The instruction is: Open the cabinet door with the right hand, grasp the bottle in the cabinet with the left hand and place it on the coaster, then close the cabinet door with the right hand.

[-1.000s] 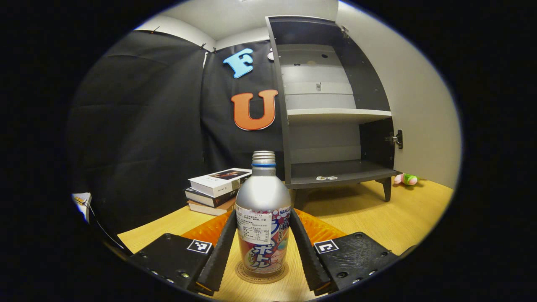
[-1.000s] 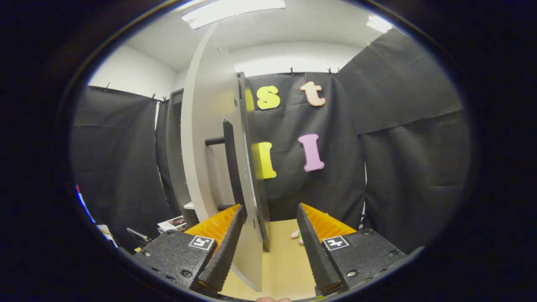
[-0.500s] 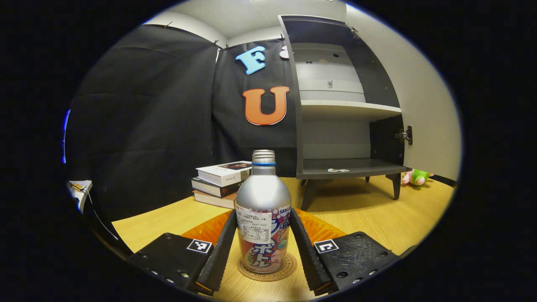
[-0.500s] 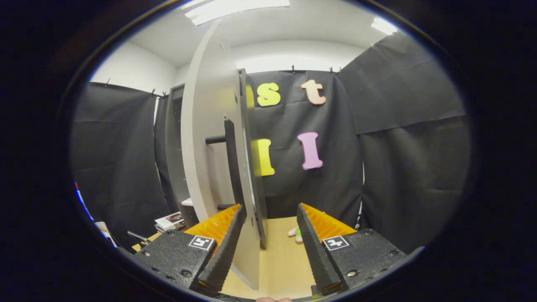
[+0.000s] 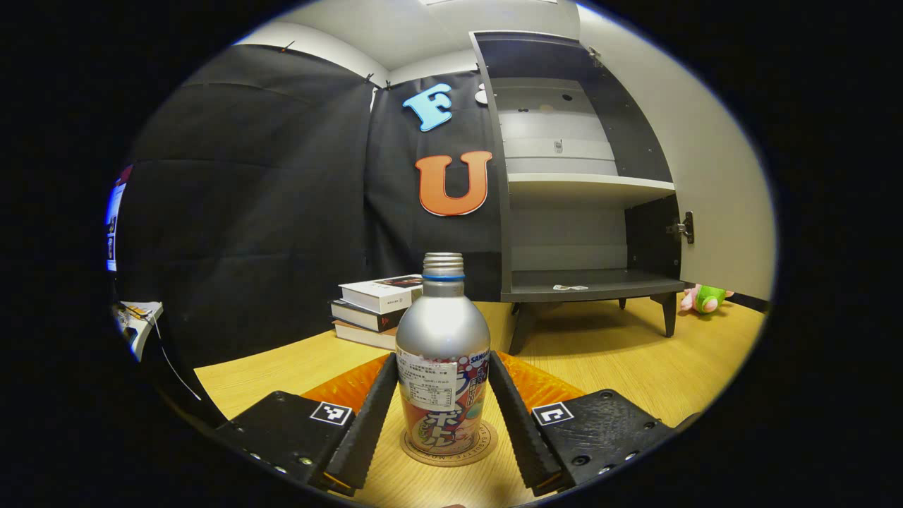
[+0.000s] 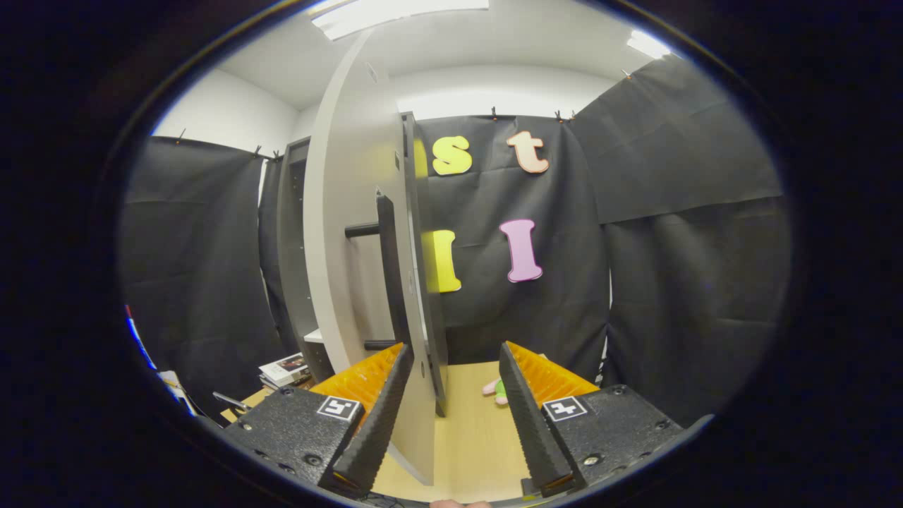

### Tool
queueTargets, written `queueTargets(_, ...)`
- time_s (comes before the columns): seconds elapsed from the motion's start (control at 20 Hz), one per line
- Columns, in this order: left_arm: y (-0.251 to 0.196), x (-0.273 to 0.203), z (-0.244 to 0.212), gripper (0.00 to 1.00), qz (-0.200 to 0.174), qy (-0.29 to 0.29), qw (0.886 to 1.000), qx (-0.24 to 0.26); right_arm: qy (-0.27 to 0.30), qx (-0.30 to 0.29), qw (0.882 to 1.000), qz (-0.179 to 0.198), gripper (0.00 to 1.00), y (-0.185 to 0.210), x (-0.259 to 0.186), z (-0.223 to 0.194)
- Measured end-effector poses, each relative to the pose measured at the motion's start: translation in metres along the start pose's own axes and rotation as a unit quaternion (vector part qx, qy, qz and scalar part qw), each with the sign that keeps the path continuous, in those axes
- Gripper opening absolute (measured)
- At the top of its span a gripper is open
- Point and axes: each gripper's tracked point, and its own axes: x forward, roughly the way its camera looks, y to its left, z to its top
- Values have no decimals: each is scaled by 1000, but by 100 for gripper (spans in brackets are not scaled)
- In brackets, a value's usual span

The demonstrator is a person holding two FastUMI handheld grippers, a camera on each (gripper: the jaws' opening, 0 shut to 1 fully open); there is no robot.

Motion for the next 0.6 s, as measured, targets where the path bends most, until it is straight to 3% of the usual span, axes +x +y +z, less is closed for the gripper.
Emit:
queueTargets(0.35, -3, -2, 9, 88, -8, -3, 1000, 1, -1, 1, 1000, 3, 80, 1, 0, 1)
queueTargets(0.4, -2, -3, 12, 100, -6, -6, 1000, 3, -2, 2, 1000, 3, 80, 1, 0, 1)
queueTargets(0.45, 0, -5, 17, 91, 1, -11, 1000, 7, -2, 2, 1000, 4, 80, 1, 0, 1)
queueTargets(0.6, -2, -9, 37, 96, -2, -28, 1000, 11, -5, 6, 1000, 6, 80, 2, 1, 1)
